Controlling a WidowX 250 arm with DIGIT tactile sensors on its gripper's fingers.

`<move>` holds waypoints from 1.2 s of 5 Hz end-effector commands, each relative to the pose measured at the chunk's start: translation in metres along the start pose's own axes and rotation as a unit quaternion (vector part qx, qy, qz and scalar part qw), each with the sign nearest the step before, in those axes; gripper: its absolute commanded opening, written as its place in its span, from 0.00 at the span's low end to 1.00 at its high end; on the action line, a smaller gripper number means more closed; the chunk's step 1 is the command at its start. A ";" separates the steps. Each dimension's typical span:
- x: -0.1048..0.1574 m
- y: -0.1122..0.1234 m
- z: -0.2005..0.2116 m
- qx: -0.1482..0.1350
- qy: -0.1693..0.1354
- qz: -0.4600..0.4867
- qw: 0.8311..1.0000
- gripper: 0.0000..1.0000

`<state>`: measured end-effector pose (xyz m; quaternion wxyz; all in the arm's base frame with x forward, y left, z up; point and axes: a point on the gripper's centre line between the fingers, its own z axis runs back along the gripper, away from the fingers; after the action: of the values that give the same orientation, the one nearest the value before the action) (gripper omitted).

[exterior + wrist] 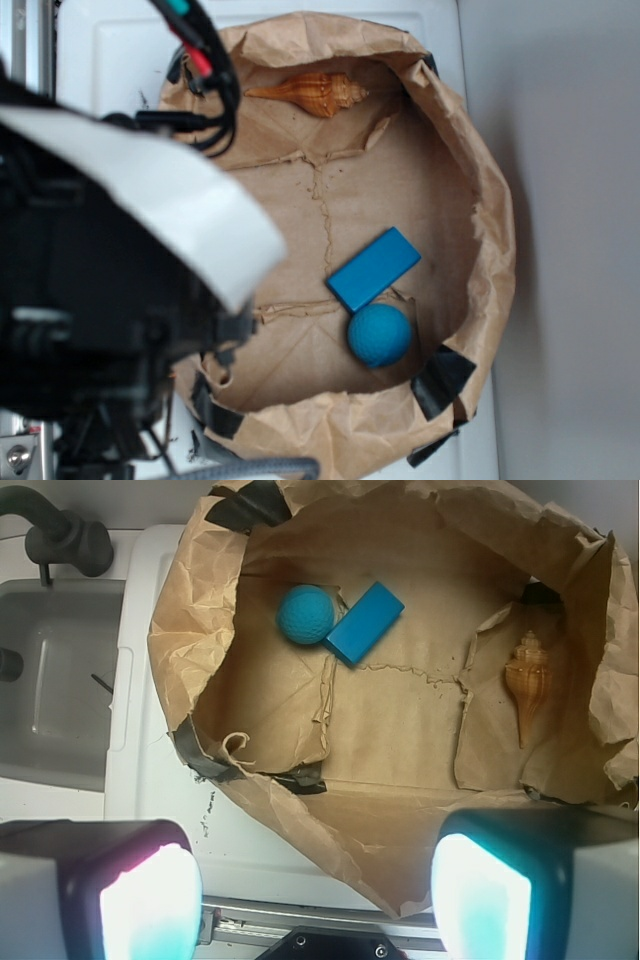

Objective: Grab the blue ball.

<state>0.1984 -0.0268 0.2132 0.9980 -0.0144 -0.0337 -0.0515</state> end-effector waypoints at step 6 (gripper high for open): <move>0.091 0.044 -0.136 0.016 -0.107 -0.403 0.909 1.00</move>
<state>0.2922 0.0137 0.0669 0.8893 -0.0058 -0.1189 -0.4416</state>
